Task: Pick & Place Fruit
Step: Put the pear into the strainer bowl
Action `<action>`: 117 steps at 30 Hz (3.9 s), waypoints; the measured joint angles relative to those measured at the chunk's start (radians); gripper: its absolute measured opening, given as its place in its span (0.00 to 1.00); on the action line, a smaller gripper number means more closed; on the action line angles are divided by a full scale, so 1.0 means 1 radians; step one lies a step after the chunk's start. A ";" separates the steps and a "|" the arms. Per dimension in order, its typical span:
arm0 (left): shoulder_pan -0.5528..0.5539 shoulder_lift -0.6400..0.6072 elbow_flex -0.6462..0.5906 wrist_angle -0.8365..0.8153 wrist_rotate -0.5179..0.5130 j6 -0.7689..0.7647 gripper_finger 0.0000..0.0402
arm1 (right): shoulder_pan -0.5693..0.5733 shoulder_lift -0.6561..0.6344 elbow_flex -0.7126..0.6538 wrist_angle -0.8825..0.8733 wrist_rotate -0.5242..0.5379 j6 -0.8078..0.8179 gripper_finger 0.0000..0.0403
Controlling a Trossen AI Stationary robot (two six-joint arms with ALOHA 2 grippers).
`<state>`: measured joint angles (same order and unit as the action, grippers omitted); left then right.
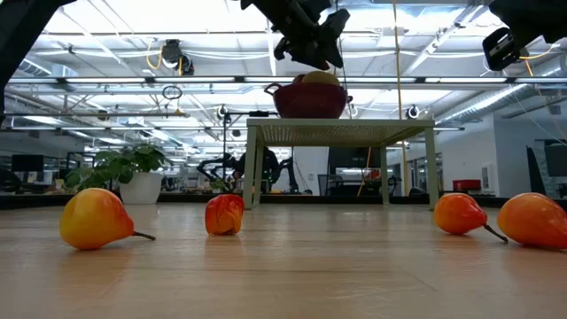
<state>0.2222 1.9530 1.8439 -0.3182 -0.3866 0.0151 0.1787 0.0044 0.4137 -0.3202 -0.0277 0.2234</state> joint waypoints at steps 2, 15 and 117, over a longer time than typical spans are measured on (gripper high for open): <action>0.000 0.000 0.000 0.000 0.000 0.005 0.46 | 0.000 0.000 0.000 0.000 0.000 0.000 0.01; -0.022 -0.061 0.000 0.031 -0.018 -0.004 0.48 | 0.000 0.000 0.000 0.000 0.000 0.000 0.01; -0.738 0.227 -0.010 -0.959 0.471 -1.288 0.76 | 0.000 0.000 0.000 -0.007 0.000 0.000 0.01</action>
<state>-0.5161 2.1801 1.8343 -1.2767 0.0847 -1.2729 0.1787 0.0040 0.4133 -0.3275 -0.0281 0.2234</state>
